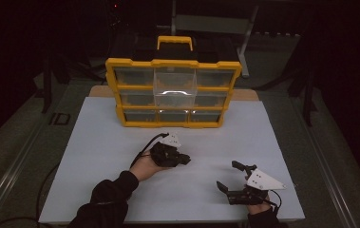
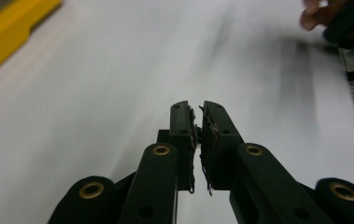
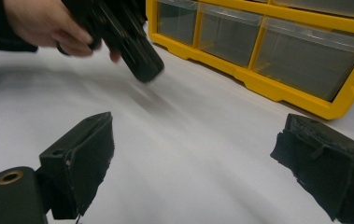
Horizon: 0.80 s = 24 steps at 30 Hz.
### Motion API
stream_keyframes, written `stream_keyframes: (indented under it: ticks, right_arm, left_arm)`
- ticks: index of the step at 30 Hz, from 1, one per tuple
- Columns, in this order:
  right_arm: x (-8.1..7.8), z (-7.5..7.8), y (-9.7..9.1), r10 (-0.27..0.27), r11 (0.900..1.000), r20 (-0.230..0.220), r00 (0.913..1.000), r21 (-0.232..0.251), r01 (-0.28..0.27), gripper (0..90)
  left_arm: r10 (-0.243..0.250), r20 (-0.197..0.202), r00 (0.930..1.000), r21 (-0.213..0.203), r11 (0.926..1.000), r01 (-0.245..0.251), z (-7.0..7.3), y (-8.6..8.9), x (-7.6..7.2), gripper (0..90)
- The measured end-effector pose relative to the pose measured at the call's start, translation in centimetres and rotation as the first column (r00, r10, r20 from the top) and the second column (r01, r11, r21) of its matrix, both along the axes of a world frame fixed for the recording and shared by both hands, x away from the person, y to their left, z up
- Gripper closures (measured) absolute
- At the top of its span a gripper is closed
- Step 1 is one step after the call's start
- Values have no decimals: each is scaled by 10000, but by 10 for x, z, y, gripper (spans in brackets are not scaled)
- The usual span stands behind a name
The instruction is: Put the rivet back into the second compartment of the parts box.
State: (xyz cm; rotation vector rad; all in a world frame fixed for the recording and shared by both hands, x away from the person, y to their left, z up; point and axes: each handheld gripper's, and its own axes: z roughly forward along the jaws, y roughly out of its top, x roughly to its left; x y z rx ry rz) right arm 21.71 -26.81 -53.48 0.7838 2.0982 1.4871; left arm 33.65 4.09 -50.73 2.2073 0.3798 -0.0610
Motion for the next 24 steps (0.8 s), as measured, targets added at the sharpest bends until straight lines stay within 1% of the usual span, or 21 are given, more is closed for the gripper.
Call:
stream_keyframes:
  ticks: [4, 5, 7, 8, 9, 10, 13, 14, 15, 16, 17, 20, 21, 22, 24]
  right_arm:
    - [0, 0, 0, -2, 10000, -38, 10000, 16, 2, 101]
    - [0, 0, 0, -7, 10000, -36, 10000, 10, 7, 102]
    - [0, 0, 0, -4, 10000, -14, 10000, 3, 4, 101]
    - [0, 0, 0, -7, 10000, 5, 10000, -6, 7, 101]
    - [0, 0, 0, -7, 10000, 5, 10000, -6, 7, 101]
    - [0, 0, 0, -5, 10000, 10, 10000, -14, 5, 101]
    - [0, 0, 0, 6, 10000, -3, 10000, -3, -6, 101]
    - [0, 0, 0, 9, 10000, 23, 10000, -23, -9, 101]
    - [0, 0, 1, 6, 10000, 22, 10000, -24, -6, 101]
    - [0, 0, 1, 6, 10000, 22, 10000, -24, -6, 101]
    - [0, 0, 1, 8, 10000, 10, 10000, -13, -8, 101]
    - [0, 0, 1, 7, 10000, -19, 10000, -16, -7, 101]
    - [0, 0, 1, 7, 10000, -19, 10000, -16, -7, 101]
    - [0, 0, 1, 14, 10000, 28, 10000, -30, -14, 102]
    - [0, 0, 1, 14, 10000, 16, 10000, -28, -14, 101]
  left_arm:
    - [-144, 214, 9997, -216, 9997, 148, 20, 6, -4, 821]
    - [-127, 331, 9994, -212, 9997, 134, 25, 8, -5, 821]
    - [-170, 379, 9991, -383, 9991, 184, 36, 12, -6, 821]
    - [-129, 464, 9988, -454, 9989, 150, 41, 14, -7, 820]
    - [-129, 464, 9988, -454, 9989, 150, 41, 14, -7, 821]
    - [-132, 543, 9984, -638, 9978, 166, 51, 19, -7, 820]
    - [-111, 716, 9974, -841, 9963, 172, 67, 26, -7, 821]
    - [-117, 697, 9975, -946, 9954, 183, 72, 29, -7, 821]
    - [-117, 697, 9975, -946, 9954, 183, 72, 29, -7, 821]
    - [-98, 758, 9971, -1001, 9948, 174, 78, 31, -7, 821]
    - [-107, 826, 9965, -1097, 9938, 198, 87, 35, -6, 821]
    - [-140, 991, 9950, -1190, 9926, 258, 102, 39, -5, 821]
    - [-140, 991, 9950, -1190, 9926, 258, 102, 39, -5, 821]
    - [-146, 1111, 9937, -1276, 9914, 289, 113, 41, -5, 821]
    - [-123, 1286, 9916, -1343, 9905, 297, 122, 42, -4, 821]
